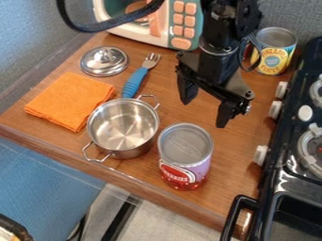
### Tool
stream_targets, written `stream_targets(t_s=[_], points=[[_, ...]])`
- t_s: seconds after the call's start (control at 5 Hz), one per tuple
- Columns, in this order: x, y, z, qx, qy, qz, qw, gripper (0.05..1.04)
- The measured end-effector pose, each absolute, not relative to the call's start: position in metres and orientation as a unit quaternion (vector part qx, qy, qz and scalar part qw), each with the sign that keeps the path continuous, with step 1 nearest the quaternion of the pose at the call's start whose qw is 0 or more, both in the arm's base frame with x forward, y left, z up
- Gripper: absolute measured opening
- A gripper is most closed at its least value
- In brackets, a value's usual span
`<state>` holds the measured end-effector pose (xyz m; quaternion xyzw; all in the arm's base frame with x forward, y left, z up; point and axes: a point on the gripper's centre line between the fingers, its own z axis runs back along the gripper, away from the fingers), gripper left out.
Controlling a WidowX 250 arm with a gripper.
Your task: Move the silver pot to the upper right side of the table
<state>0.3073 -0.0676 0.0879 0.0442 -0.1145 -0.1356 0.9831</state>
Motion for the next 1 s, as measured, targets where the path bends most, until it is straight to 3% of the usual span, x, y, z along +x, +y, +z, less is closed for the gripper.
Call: stream_targets(t_s=[0.2, 0.4, 0.6, 1.0], points=[[0.305, -0.068, 0.080, 0.043, -0.100, -0.134, 0.985, 1.001], [0.314, -0.055, 0.091, 0.022, -0.099, -0.101, 0.990, 1.001], [0.316, -0.025, 0.106, 0.025, -0.118, -0.058, 0.991, 1.001], [0.290, 0.031, 0.086, 0.033, -0.079, -0.005, 0.996, 1.001]])
